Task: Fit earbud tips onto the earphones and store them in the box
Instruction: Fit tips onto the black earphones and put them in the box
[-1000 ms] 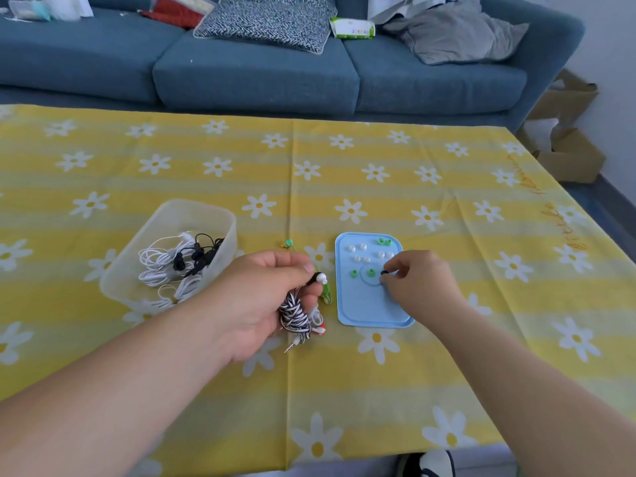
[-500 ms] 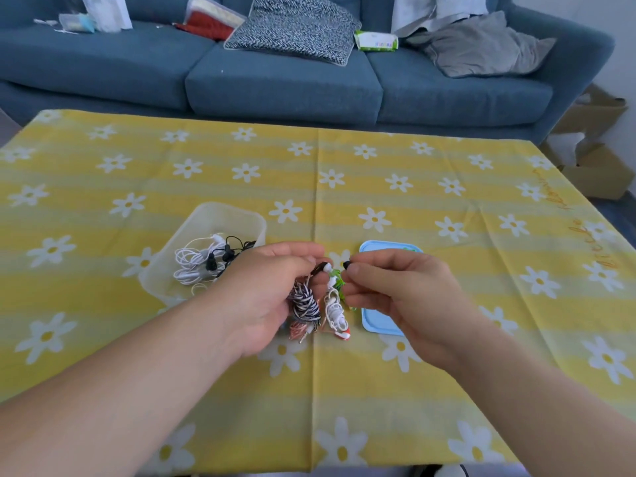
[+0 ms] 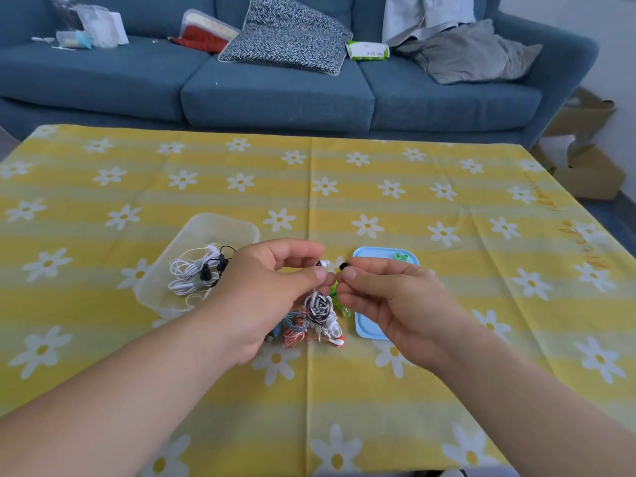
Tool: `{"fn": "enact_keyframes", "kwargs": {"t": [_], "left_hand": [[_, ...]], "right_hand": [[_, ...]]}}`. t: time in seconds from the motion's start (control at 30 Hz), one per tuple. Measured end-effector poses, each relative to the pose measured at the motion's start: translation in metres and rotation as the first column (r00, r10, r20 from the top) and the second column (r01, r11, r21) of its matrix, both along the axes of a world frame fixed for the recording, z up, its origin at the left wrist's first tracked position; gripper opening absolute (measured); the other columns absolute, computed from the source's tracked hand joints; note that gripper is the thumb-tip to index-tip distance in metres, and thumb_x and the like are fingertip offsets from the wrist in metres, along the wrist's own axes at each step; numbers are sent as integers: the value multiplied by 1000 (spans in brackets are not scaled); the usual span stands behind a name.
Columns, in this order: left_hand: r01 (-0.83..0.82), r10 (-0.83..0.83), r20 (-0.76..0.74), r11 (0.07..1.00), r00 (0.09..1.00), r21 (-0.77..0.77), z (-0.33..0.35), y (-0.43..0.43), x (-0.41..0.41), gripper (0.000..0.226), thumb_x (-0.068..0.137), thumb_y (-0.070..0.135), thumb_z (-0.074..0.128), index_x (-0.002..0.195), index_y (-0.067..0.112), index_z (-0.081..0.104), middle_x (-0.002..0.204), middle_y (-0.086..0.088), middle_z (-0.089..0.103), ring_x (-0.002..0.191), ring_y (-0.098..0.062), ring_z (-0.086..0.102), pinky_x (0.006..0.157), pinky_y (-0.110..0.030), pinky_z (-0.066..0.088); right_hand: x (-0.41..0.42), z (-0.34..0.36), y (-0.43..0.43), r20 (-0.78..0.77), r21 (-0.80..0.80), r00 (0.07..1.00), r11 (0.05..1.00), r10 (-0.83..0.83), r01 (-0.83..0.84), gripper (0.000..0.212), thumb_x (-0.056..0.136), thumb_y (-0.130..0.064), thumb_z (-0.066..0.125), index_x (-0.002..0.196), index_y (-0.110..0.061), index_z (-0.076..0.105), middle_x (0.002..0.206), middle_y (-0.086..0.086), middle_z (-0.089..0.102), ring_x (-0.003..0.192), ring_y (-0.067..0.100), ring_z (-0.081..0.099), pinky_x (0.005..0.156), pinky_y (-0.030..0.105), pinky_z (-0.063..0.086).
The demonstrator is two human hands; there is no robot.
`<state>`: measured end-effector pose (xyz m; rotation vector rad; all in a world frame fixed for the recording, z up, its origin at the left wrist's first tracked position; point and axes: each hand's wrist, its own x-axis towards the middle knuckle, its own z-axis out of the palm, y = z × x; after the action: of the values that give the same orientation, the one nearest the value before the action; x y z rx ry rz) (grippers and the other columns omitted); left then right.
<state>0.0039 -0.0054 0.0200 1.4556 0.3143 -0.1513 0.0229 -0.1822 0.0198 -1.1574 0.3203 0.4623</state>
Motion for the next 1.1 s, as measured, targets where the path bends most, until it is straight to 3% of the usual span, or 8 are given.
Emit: {"fn": "enact_keyframes", "kwargs": {"t": [0.1, 0.27, 0.5, 0.63, 0.9, 1.1], "left_hand": [[1, -8, 66, 995, 998, 103, 1, -2, 1, 29, 82, 3, 83, 99, 26, 80, 98, 4, 78, 97, -23, 77, 87, -39, 62], [6, -17, 107, 994, 994, 105, 7, -3, 2, 26, 81, 3, 82, 98, 23, 78, 95, 3, 79, 87, -16, 78, 70, -25, 58], [-10, -13, 136, 986, 991, 167, 5, -7, 2, 24, 81, 5, 83, 96, 24, 79, 92, 5, 79, 86, -14, 77, 87, -39, 62], [-19, -4, 136, 986, 991, 166, 5, -8, 2, 24, 82, 5, 83, 96, 24, 78, 94, 4, 79, 87, -17, 78, 89, -43, 62], [-63, 43, 124, 985, 991, 161, 3, -11, 2, 21, 80, 5, 84, 88, 23, 78, 90, 3, 78, 86, -23, 78, 89, -50, 62], [-81, 53, 157, 981, 986, 174, 4, -13, 0, 20, 80, 4, 84, 88, 20, 76, 86, 2, 77, 76, -14, 76, 77, -33, 62]], "right_hand": [[0, 1, -2, 5, 10, 1000, 1000, 3, -3, 14, 81, 9, 72, 95, 4, 71, 79, 17, 74, 66, 23, 73, 67, 29, 63], [-1, 3, -3, 18, 38, 999, 999, 35, -36, 18, 68, 3, 76, 86, 2, 74, 79, 18, 73, 67, 24, 73, 65, 29, 63], [0, 2, -3, 41, 89, 998, 994, 56, -60, 11, 76, 4, 72, 87, 4, 74, 78, 18, 72, 67, 22, 72, 65, 26, 62], [1, 1, -3, 65, 84, 997, 995, 46, -52, 16, 77, 4, 73, 93, 8, 72, 81, 19, 73, 69, 22, 73, 66, 26, 62], [-1, 0, 0, 186, -24, 982, 999, 39, -35, 7, 83, 7, 71, 88, 3, 75, 78, 18, 73, 68, 25, 71, 69, 28, 61], [-1, 0, -1, 225, -80, 972, 996, 60, -43, 7, 82, 6, 73, 88, 2, 74, 77, 18, 73, 68, 26, 71, 71, 30, 61]]}}
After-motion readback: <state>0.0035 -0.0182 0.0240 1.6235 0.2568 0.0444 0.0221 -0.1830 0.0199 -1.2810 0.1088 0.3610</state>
